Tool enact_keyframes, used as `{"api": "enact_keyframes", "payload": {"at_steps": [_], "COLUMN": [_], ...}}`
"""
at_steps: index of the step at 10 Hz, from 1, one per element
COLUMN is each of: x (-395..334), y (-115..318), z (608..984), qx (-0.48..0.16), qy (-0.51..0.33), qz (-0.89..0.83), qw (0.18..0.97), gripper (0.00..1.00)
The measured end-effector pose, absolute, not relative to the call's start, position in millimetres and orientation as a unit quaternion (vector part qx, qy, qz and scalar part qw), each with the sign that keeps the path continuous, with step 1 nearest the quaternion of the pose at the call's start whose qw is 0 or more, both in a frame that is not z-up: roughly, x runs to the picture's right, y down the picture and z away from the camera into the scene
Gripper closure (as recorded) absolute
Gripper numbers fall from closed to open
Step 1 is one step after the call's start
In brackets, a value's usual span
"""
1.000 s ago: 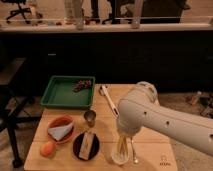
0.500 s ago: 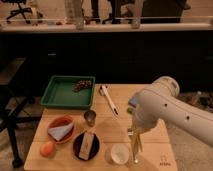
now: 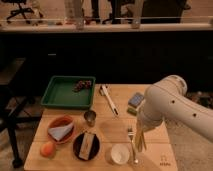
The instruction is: Place banana in table surface
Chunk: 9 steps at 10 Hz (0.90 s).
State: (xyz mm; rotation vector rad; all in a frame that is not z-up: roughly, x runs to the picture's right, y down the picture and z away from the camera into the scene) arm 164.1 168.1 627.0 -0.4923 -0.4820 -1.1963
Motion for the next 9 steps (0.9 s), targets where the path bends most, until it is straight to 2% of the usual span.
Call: {"api": "enact_keyframes", "payload": {"at_steps": [6, 9], "x": [163, 175], "y": [169, 184], "z": [627, 618], "qx": [-0.228, -0.24], "qy": [-0.223, -0.232], "qz": [-0.552, -0.542], "qw": [0.77, 0.771], "gripper": [1.0, 1.0]}}
